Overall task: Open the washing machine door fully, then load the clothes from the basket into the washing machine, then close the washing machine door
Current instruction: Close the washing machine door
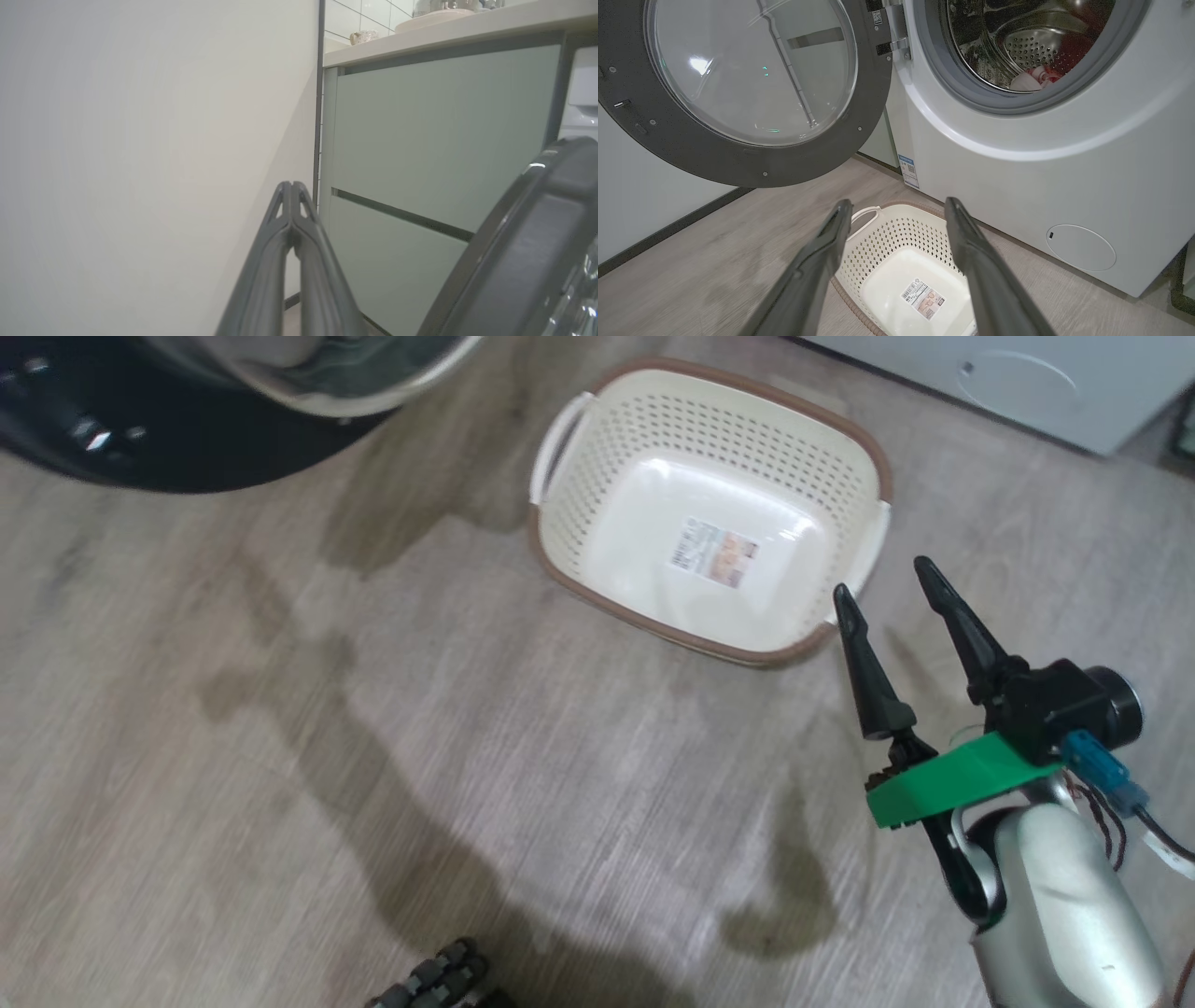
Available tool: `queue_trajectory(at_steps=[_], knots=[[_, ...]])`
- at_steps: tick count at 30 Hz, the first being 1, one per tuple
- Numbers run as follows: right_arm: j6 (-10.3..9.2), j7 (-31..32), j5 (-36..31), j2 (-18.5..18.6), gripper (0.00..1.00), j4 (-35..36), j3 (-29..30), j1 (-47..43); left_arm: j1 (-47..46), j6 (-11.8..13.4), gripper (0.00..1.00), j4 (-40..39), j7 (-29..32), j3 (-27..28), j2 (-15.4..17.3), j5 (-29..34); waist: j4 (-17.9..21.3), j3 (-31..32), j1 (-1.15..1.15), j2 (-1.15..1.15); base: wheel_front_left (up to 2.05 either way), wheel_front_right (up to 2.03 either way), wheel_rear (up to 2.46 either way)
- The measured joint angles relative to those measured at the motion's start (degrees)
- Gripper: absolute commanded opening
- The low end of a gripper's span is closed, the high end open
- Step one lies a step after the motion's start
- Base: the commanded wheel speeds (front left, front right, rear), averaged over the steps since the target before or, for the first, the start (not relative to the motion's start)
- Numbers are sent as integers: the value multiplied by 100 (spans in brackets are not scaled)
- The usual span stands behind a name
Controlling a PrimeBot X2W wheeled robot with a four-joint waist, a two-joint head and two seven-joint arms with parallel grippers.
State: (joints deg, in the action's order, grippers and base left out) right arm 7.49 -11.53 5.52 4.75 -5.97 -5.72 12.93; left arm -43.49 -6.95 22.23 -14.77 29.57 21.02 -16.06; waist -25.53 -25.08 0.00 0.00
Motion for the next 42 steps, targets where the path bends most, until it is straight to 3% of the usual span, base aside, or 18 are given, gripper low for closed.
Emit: queue_trajectory(at_steps=[5, 8, 12, 16, 18, 25, 33, 42], knots=[[0, -55, 0, -2, 100, -74, -58, 81, -938, -20, 0, 1917, 103, 438, 330, -1049, 281, -118, 0, 0, 0, 0, 0], [0, -80, 1, -2, 100, -134, -57, 119, -1432, -45, 0, 2829, 364, 975, 565, -1858, 419, -160, 0, 0, 0, 0, 0], [0, -118, 4, -5, 100, -190, -74, 258, -1900, -45, 0, 3666, 991, 1255, 734, -2543, 537, -167, 0, 0, 0, 0, 0], [0, -168, 9, -18, 100, -281, -93, 280, -2410, -44, 0, 4376, 1526, 2242, 709, -3841, 580, -127, 0, 0, 0, 0, 0], [0, -198, 10, -51, 100, -331, -134, 280, -2557, -7, 0, 4790, 2031, 2387, 778, -4025, 622, -80, 0, 0, 0, 0, 0], [0, -236, 13, -67, 100, -368, -137, 281, -2568, 312, 0, 5169, 2855, 2412, 783, -4184, 674, -7, 0, 0, 0, 0, 0], [0, -267, 36, -77, 100, -435, -153, 281, -2567, 361, 0, 5261, 3696, 2185, 634, -4145, 736, 94, 0, 0, 0, 0, 0], [0, -280, 105, -86, 100, -528, -197, 275, -2538, 331, 0, 5275, 4119, 2141, 620, -4101, 806, 282, 0, 0, 0, 0, 0]])
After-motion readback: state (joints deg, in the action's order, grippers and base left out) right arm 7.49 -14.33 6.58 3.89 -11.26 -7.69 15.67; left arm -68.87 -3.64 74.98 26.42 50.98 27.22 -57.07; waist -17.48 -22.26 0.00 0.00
